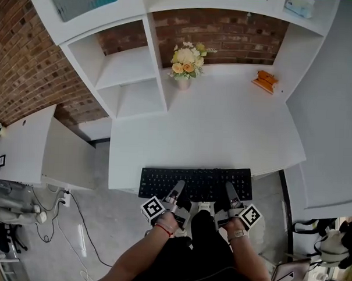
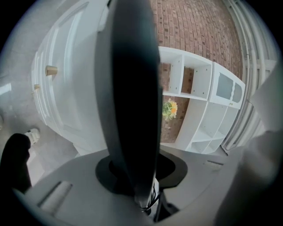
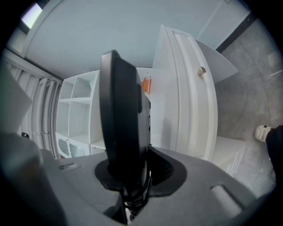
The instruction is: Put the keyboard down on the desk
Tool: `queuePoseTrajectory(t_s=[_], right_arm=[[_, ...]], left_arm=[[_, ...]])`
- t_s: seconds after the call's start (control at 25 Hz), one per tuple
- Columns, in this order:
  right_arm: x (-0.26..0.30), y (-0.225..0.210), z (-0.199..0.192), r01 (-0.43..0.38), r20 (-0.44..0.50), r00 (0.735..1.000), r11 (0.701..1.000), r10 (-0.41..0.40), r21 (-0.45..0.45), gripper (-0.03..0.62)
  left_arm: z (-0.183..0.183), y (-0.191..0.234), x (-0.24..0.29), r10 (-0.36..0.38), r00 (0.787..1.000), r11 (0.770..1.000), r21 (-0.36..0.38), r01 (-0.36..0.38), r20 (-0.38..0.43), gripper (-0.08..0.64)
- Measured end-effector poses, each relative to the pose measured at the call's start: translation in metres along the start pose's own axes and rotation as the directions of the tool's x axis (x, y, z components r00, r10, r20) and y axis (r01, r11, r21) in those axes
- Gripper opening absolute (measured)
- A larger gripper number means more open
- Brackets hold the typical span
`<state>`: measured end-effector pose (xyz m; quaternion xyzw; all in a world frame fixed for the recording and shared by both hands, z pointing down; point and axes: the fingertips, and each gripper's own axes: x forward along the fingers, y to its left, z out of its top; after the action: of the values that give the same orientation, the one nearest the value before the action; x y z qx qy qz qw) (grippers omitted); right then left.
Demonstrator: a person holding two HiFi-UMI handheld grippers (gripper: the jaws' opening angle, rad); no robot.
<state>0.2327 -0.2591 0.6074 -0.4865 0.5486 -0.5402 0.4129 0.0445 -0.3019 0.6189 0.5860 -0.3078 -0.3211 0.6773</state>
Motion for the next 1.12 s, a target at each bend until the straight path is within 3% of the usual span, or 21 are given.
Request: queuePoseTrajectory(t_s=[0.64, 1.12], right_arm=[[0.073, -0.014, 0.050, 0.066, 0.003, 0.998, 0.994, -0.066, 0.085, 0.077], [0.121, -0.019, 0.065, 0.139, -0.027, 0.990, 0.982, -0.137, 0.127, 0.077]], left_arm=[[0.018, 0.001, 0.087, 0.110, 0.994, 0.993, -0.044, -0.111, -0.020, 0.069], [0.042, 0.000, 0.129, 0.157, 0.988, 0.986, -0.062, -0.157, 0.000, 0.081]])
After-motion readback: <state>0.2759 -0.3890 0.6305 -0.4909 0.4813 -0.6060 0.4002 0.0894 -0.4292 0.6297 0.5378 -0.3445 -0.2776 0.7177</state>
